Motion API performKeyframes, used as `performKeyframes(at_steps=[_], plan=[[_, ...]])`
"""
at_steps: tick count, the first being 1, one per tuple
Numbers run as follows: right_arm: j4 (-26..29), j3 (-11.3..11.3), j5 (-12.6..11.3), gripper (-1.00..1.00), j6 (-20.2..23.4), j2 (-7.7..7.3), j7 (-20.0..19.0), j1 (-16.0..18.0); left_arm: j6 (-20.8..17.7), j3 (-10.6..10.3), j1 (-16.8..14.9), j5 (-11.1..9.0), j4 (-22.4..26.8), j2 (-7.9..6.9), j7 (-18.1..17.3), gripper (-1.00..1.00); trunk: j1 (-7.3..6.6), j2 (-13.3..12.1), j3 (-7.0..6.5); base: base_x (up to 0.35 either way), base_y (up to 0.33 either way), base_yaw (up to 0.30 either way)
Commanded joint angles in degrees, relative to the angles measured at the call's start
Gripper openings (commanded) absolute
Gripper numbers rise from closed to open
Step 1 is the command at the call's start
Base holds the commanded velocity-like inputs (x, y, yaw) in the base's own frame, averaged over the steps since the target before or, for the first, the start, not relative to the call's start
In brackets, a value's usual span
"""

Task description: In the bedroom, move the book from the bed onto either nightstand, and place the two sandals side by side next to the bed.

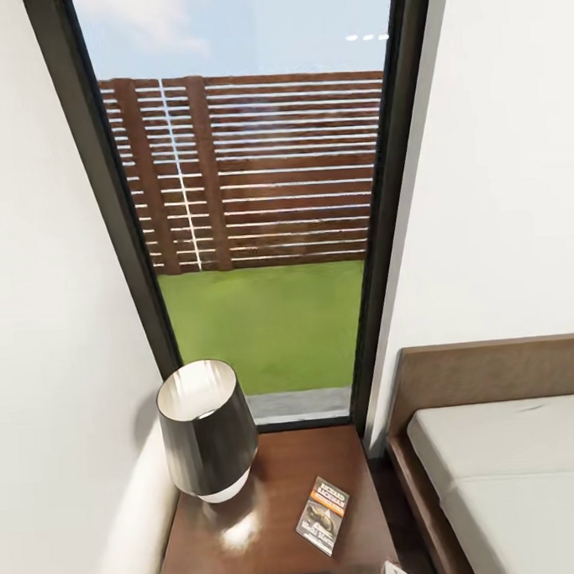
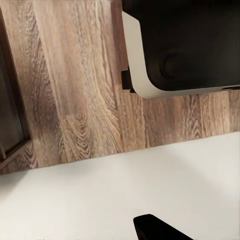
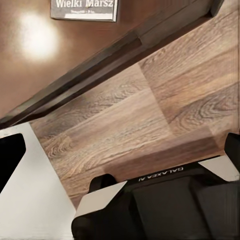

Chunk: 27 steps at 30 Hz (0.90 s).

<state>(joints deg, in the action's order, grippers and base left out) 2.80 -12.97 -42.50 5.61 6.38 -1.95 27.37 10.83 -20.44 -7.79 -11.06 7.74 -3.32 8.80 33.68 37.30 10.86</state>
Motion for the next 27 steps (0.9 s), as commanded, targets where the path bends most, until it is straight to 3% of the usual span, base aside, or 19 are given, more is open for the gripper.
performKeyframes(at_steps=[1,27], plan=[[0.02,-0.47,-0.51,1.0,0.15,-0.06,-0.07,-0.51,0.16,-0.5,-0.04,-0.54,-0.01,-0.02,0.2,1.0,-0.21,-0.35,-0.1,0.0,0.0,0.0],[0.02,-0.66,-0.43,1.0,-0.04,-0.97,-0.12,-10.79,0.24,-0.48,0.08,-0.54,-0.01,-0.09,0.17,1.0,-5.92,-10.78,-4.77,0.0,0.0,0.0]])
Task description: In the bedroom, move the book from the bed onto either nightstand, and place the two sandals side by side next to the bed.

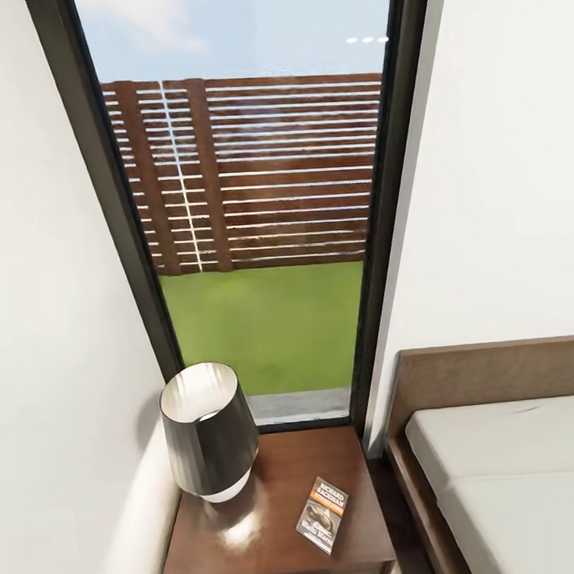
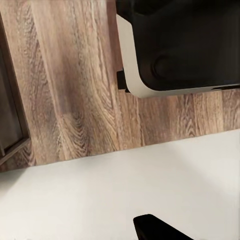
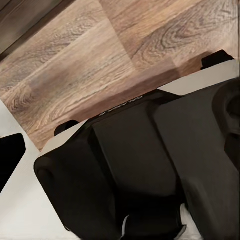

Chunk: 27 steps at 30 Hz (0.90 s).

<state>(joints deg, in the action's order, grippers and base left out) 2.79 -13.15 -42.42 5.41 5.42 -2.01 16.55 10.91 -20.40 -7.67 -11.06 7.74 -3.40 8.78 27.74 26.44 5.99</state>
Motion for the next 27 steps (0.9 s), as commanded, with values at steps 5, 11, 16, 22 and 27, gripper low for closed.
performKeyframes(at_steps=[5,11,16,22,27], plan=[[0.02,-1.62,-0.52,1.0,0.14,-0.34,-0.06,-1.16,0.16,-0.51,0.0,-0.54,-0.01,-0.02,0.18,1.0,-1.08,-1.92,-0.79,0.0,0.0,0.0],[-0.19,-2.55,-0.55,1.0,0.13,-1.1,-0.03,-1.83,0.16,-0.51,0.13,-0.54,-0.01,-0.03,0.2,1.0,-1.96,-3.52,-1.51,0.0,0.0,0.0],[-1.13,-2.93,-0.55,1.0,0.13,-1.6,-0.02,-2.11,0.16,-0.51,0.21,-0.54,-0.01,-0.03,0.19,1.0,-1.96,-3.52,-1.51,0.0,0.0,0.0],[-1.8,-3.11,-0.56,1.0,0.13,-1.92,-0.02,-2.24,0.17,-0.51,0.21,-0.54,-0.01,-0.04,0.2,1.0,-1.96,-3.52,-1.51,0.0,0.0,0.0],[-2.04,-3.16,-0.56,1.0,0.13,-2.09,-0.02,-2.28,0.17,-0.51,0.21,-0.54,-0.01,-0.03,0.23,1.0,-1.96,-3.52,-1.51,0.0,0.0,0.0]])
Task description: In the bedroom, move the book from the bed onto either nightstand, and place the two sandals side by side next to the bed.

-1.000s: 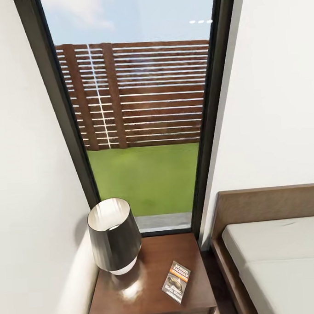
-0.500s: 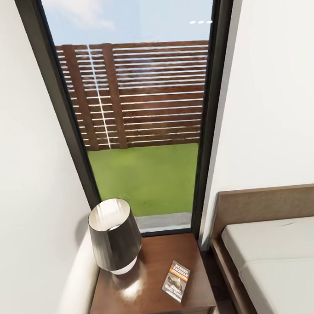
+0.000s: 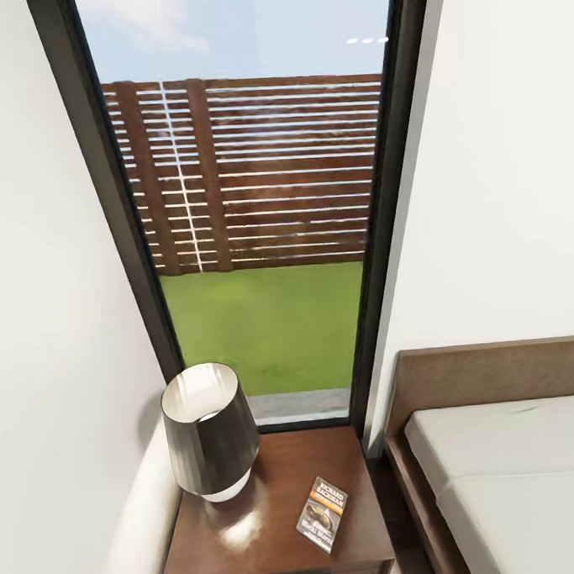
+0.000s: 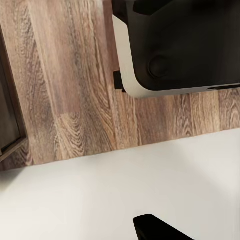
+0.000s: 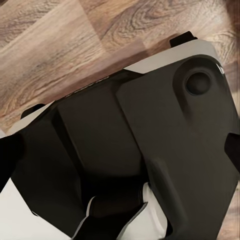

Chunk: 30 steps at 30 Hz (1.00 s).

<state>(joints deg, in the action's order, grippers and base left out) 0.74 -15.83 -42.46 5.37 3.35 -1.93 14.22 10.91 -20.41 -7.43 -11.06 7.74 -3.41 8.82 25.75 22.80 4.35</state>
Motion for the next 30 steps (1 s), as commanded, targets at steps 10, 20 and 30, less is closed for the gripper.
performKeyframes(at_steps=[10,20,30], plan=[[-0.41,-0.51,-0.59,1.0,0.17,-0.61,-0.04,-0.17,0.16,-0.5,-0.04,-0.54,0.0,-0.02,0.19,1.0,0.03,0.12,0.12,0.0,0.0,0.0],[-0.46,-0.47,-0.6,1.0,0.01,-0.71,-0.01,-0.3,0.16,-0.5,-0.05,-0.54,0.0,-0.01,0.18,1.0,0.03,0.12,0.12,0.0,0.0,0.0],[-0.47,-0.48,-0.64,1.0,-0.94,-0.78,0.0,-0.33,0.17,-0.46,-0.05,-0.54,0.0,-0.01,0.19,1.0,0.03,0.12,0.12,0.0,0.0,0.0]])
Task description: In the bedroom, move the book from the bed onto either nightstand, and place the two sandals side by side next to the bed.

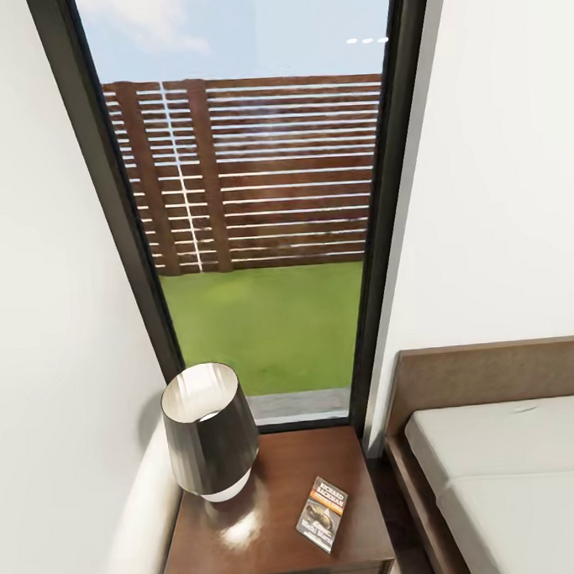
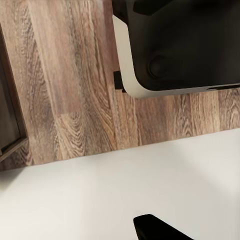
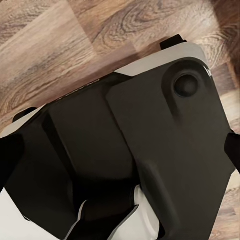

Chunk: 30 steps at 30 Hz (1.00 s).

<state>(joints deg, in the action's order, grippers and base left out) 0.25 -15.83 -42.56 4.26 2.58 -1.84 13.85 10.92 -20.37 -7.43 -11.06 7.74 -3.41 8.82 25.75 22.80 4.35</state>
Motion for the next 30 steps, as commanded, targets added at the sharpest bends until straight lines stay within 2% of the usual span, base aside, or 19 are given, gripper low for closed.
performKeyframes(at_steps=[1,30], plan=[[0.0,-0.49,-0.55,1.0,0.13,-0.01,-0.09,0.03,0.16,-0.51,-0.04,-0.54,0.0,-0.02,0.2,1.0,0.03,0.12,0.12,0.0,0.0,0.0],[-0.5,-0.57,-0.43,1.0,-0.04,-0.33,-0.15,-0.05,-0.09,-0.52,-0.11,-0.44,0.0,-0.04,0.03,1.0,0.03,0.12,0.12,0.0,0.0,0.0]])
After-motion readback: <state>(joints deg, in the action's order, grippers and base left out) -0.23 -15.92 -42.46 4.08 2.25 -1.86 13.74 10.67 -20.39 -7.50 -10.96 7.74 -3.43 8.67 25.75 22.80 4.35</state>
